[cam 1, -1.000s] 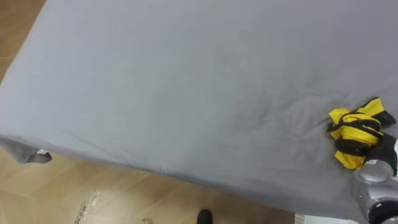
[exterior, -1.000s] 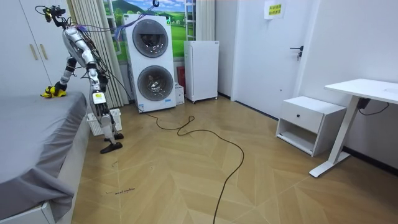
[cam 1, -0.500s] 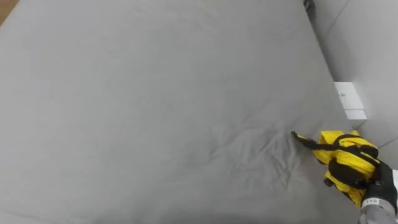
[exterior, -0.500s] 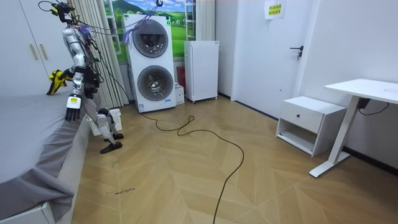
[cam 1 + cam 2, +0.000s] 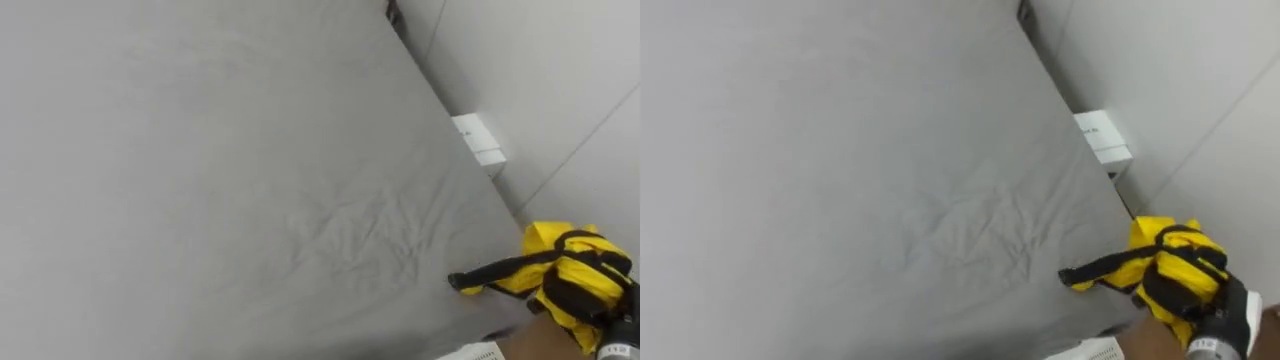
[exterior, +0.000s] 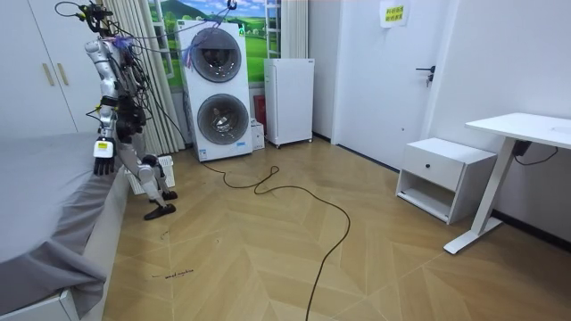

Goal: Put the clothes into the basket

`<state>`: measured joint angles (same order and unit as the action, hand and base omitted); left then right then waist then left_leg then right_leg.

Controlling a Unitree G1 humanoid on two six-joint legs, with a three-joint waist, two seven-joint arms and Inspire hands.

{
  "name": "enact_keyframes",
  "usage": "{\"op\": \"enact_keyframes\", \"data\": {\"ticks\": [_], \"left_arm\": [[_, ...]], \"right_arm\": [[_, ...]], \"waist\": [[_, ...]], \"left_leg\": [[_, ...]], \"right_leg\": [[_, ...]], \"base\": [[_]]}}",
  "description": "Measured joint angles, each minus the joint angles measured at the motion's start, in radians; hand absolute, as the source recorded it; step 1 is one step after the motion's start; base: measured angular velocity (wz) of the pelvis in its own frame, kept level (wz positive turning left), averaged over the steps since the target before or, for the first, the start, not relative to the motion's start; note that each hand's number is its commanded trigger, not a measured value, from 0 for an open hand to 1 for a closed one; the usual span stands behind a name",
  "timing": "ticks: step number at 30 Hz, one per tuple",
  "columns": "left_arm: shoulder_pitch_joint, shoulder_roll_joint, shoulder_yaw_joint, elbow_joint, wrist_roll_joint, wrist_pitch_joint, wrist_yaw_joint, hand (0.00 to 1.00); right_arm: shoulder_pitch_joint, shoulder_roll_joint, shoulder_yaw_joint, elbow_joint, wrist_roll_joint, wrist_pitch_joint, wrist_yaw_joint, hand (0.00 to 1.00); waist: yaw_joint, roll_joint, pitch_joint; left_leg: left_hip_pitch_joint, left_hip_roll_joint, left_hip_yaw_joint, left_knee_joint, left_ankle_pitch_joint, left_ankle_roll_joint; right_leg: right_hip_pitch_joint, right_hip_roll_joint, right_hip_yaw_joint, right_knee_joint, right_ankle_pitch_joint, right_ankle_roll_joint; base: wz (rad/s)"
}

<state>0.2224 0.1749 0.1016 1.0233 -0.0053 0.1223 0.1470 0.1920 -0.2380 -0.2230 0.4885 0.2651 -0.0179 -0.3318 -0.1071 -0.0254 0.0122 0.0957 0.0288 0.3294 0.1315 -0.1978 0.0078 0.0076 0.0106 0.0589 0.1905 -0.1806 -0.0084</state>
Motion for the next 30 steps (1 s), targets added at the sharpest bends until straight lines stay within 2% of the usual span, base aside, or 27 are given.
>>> {"op": "enact_keyframes", "data": {"ticks": [1, 3, 5, 9, 11, 13, 18, 20, 21, 26, 30], "left_arm": [[0.003, 0.0, 0.004, 0.002, 0.0, 0.012, -0.003, 0.0], [0.012, 0.0, 0.006, 0.002, 0.0, 0.025, -0.003, 0.0], [0.021, 0.0, 0.01, 0.016, 0.0, 0.031, -0.001, 0.0], [0.036, -0.001, 0.002, 0.018, 0.001, 0.042, 0.004, 0.0], [0.043, -0.001, 0.002, 0.018, 0.019, 0.052, 0.012, 0.0], [0.046, -0.001, 0.002, 0.018, 0.02, 0.064, 0.015, 0.0], [0.046, -0.001, -0.008, 0.018, 0.02, 0.083, 0.008, 0.0], [0.044, -0.001, -0.014, 0.018, 0.02, 0.083, -0.003, 0.0], [0.042, 0.0, -0.025, 0.018, 0.02, 0.083, -0.003, 0.0], [0.014, -0.001, -0.051, 0.02, 0.017, 0.083, -0.004, 0.0], [-0.004, -0.001, -0.079, 0.02, 0.015, 0.083, -0.002, 0.0]], "right_arm": [[0.0, 0.003, -0.017, 0.016, -0.001, 0.0, 0.005, 1.0], [0.009, 0.013, -0.033, 0.025, -0.001, 0.0, 0.011, 1.0], [0.018, 0.027, -0.053, 0.057, 0.004, 0.0, 0.022, 1.0], [0.04, 0.059, -0.077, 0.098, 0.005, 0.003, 0.025, 1.0], [0.058, 0.08, -0.077, 0.104, 0.004, 0.023, 0.03, 1.0], [0.067, 0.087, -0.078, 0.112, 0.0, 0.024, 0.044, 1.0], [0.054, 0.087, -0.083, 0.13, -0.005, 0.03, 0.057, 1.0], [0.049, 0.082, -0.083, 0.132, -0.03, 0.03, 0.054, 1.0], [0.044, 0.078, -0.083, 0.136, -0.04, 0.03, 0.053, 1.0], [-0.086, 0.066, -0.083, 0.241, -0.056, 0.03, 0.047, 1.0], [-0.143, 0.044, -0.083, 0.288, -0.057, 0.03, 0.016, 1.0]], "waist": [[-0.002, 0.005, -0.001], [-0.009, 0.011, -0.0011], [-0.038, 0.014, -0.0006], [-0.063, 0.02, -0.0007], [-0.077, 0.021, -0.0001], [-0.095, 0.023, 0.0006], [-0.109, 0.04, 0.0026], [-0.112, 0.054, 0.0079], [-0.111, 0.058, 0.0077], [-0.112, 0.086, 0.0071], [-0.109, 0.111, 0.0038]], "left_leg": [[0.001, 0.004, 0.019, 0.0, -0.003, -0.001], [0.003, 0.011, 0.045, 0.0, -0.007, -0.004], [0.005, 0.013, 0.053, 0.0, -0.007, -0.004], [0.005, 0.014, 0.072, 0.0, -0.008, -0.005], [0.004, 0.015, 0.082, 0.0, -0.008, -0.005], [0.003, 0.015, 0.084, 0.0, -0.009, -0.005], [-0.029, 0.012, 0.115, 0.004, -0.01, -0.002], [-0.057, 0.013, 0.116, 0.021, -0.014, 0.005], [-0.064, 0.013, 0.117, 0.023, -0.015, 0.006], [-0.143, 0.01, 0.122, 0.036, -0.012, 0.017], [-0.189, 0.003, 0.112, 0.041, -0.009, 0.02]], "right_leg": [[-0.006, 0.007, 0.022, -0.001, 0.006, 0.0], [-0.013, 0.013, 0.04, -0.004, 0.013, -0.002], [-0.015, 0.016, 0.055, -0.001, 0.015, -0.003], [-0.021, 0.02, 0.072, -0.002, 0.015, -0.003], [-0.028, 0.022, 0.081, -0.002, 0.016, -0.002], [-0.03, 0.024, 0.087, 0.0, 0.017, -0.001], [-0.095, 0.027, 0.114, 0.04, 0.02, 0.004], [-0.124, 0.027, 0.121, 0.056, 0.024, 0.007], [-0.134, 0.027, 0.124, 0.059, 0.024, 0.008], [-0.228, 0.021, 0.126, 0.089, 0.029, 0.015], [-0.271, 0.021, 0.123, 0.101, 0.032, 0.015]], "base": [[-0.52], [-0.37], [-0.15], [-0.15], [-0.15], [-0.1], [-0.23], [-0.15], [-0.08], [-0.11], [0.08]]}}
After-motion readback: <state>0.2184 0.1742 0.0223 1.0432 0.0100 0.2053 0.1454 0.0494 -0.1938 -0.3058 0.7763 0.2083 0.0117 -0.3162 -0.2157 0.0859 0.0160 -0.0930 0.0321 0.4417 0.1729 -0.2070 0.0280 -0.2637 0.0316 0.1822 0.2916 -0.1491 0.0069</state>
